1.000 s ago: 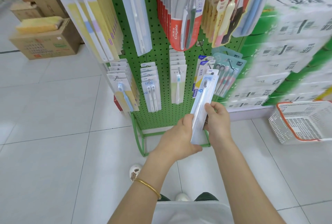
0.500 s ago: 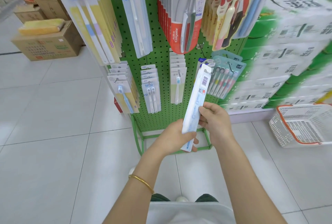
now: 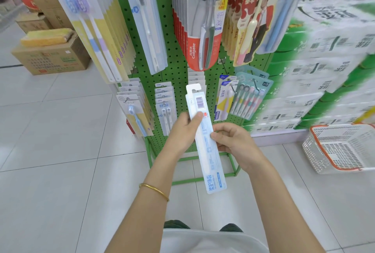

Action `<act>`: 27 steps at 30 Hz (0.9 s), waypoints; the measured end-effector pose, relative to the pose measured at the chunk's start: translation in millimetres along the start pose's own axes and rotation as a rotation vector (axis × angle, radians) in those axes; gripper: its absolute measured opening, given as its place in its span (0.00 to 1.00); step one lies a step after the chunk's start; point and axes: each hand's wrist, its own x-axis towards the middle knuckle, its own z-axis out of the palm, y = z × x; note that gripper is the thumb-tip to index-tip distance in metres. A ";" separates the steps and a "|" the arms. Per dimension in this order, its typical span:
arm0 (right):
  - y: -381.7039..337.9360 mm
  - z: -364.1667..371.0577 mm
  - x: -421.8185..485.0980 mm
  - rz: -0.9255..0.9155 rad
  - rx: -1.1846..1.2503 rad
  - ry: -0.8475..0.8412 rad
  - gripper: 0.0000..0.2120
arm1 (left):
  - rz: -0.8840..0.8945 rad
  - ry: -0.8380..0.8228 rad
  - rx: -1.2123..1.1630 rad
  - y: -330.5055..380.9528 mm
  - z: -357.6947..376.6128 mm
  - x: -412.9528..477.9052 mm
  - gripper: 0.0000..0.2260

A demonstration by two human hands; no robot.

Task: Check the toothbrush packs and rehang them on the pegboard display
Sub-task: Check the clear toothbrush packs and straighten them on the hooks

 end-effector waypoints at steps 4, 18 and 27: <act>-7.1 -3.5 2.6 0.001 -0.012 -0.066 0.05 | 0.082 0.173 -0.083 13.6 -8.6 11.7 0.08; -11.3 11.2 31.8 0.088 0.141 -0.389 0.34 | 0.099 -0.055 -0.583 49.3 -36.6 18.3 0.08; -84.9 58.5 47.1 -0.292 -0.216 -0.082 0.18 | 0.269 0.126 -0.575 100.7 -75.5 21.7 0.07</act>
